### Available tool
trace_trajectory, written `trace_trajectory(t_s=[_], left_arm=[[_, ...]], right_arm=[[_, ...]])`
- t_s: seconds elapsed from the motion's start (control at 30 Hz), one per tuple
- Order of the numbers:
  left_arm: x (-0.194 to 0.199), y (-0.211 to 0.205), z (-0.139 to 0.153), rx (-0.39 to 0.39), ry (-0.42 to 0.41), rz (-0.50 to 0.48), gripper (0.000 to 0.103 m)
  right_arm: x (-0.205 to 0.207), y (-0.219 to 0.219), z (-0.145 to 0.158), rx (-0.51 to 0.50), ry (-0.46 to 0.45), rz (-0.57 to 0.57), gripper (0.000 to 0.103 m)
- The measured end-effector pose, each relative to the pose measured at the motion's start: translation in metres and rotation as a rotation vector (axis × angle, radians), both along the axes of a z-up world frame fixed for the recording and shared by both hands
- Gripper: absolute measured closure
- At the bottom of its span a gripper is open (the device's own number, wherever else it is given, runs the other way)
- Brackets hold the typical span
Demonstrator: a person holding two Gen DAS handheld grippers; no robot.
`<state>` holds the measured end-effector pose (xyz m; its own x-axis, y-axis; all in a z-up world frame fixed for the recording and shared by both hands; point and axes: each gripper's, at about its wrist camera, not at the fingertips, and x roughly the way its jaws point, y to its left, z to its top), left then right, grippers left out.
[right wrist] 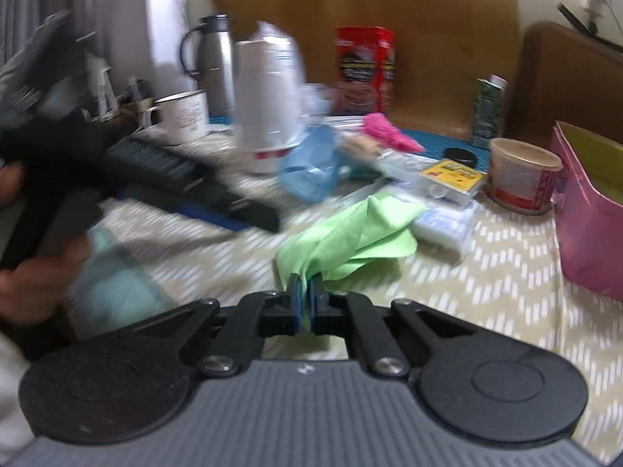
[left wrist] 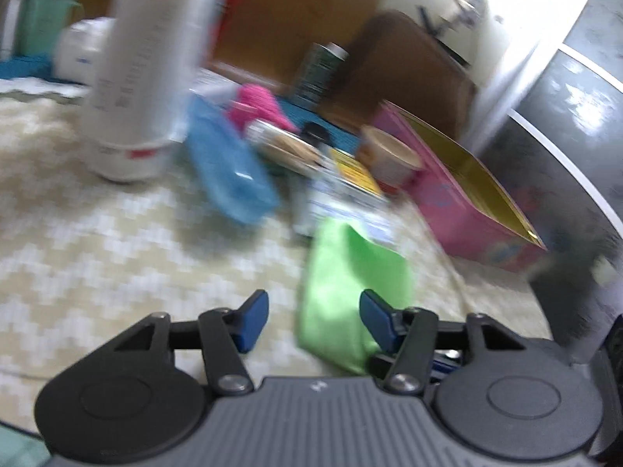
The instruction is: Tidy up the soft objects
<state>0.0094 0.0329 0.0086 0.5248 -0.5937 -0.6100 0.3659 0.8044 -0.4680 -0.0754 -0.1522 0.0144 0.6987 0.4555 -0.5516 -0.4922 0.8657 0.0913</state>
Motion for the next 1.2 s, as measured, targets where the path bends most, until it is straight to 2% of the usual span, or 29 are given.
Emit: trace_trajectory(t_s=[0.1,0.17,0.2,0.23,0.27,0.3,0.33,0.4,0.53,0.67,0.77,0.8,0.83,0.87,0.9,1.03,1.07,1.1,1.13,1.17,1.2], left_arm=[[-0.001,-0.025,-0.002,0.041,-0.001,-0.057,0.053],[0.001,-0.038,-0.003,0.069,0.0,-0.07,0.053],[0.003,-0.044,-0.004,0.079,0.003,-0.073,0.054],[0.004,-0.048,-0.005,0.088,0.003,-0.072,0.055],[0.004,-0.052,-0.004,0.095,0.004,-0.072,0.065],[0.003,-0.053,0.0,0.088,0.0,-0.074,0.083],[0.003,-0.053,0.005,0.072,0.007,-0.091,0.087],[0.004,-0.06,0.013,0.061,0.008,-0.113,0.086],[0.006,-0.089,0.041,0.051,-0.071,-0.176,0.086],[0.011,-0.136,0.076,0.028,-0.21,-0.254,0.086],[0.022,-0.175,0.095,0.004,-0.294,-0.296,0.085],[0.029,-0.188,0.098,-0.011,-0.299,-0.302,0.082],[0.036,-0.2,0.097,-0.023,-0.297,-0.304,0.074],[0.041,-0.209,0.096,-0.024,-0.292,-0.293,0.065],[0.045,-0.218,0.093,-0.008,-0.289,-0.275,0.062],[0.051,-0.227,0.072,0.071,-0.265,-0.224,0.052],[0.05,-0.223,0.068,0.078,-0.258,-0.22,0.05],[0.048,-0.216,0.064,0.08,-0.254,-0.215,0.049],[0.047,-0.208,0.064,0.079,-0.258,-0.21,0.047],[0.045,-0.198,0.066,0.077,-0.269,-0.199,0.043],[0.041,-0.187,0.065,0.081,-0.279,-0.183,0.04]], right_arm=[[-0.011,-0.002,0.0,-0.024,-0.04,-0.021,0.086],[-0.007,-0.005,-0.001,-0.035,-0.045,-0.047,0.043],[-0.007,-0.005,-0.002,-0.04,-0.054,-0.057,0.037],[-0.004,-0.003,-0.004,-0.05,-0.062,-0.055,0.035],[0.0,0.0,-0.006,-0.062,-0.063,-0.047,0.037],[0.005,0.002,-0.01,-0.068,-0.05,-0.036,0.044],[0.007,0.001,-0.013,-0.056,-0.045,-0.033,0.054],[0.006,-0.002,-0.012,-0.033,-0.052,-0.029,0.091],[-0.005,-0.017,-0.002,-0.038,-0.145,-0.083,0.091],[-0.01,-0.044,0.015,-0.056,-0.282,-0.208,0.091],[-0.004,-0.069,0.032,-0.106,-0.385,-0.306,0.091],[-0.001,-0.08,0.037,-0.12,-0.41,-0.338,0.091],[0.004,-0.088,0.039,-0.136,-0.425,-0.367,0.091],[0.012,-0.097,0.04,-0.155,-0.428,-0.4,0.091],[0.023,-0.106,0.04,-0.168,-0.416,-0.435,0.091],[0.059,-0.151,0.034,-0.192,-0.3,-0.561,0.084],[0.068,-0.159,0.031,-0.205,-0.244,-0.577,0.068],[0.073,-0.166,0.028,-0.203,-0.195,-0.591,0.056],[0.08,-0.174,0.026,-0.185,-0.171,-0.605,0.037],[0.071,-0.181,0.026,-0.159,-0.166,-0.617,0.028],[0.068,-0.185,0.025,-0.13,-0.16,-0.628,0.028]])
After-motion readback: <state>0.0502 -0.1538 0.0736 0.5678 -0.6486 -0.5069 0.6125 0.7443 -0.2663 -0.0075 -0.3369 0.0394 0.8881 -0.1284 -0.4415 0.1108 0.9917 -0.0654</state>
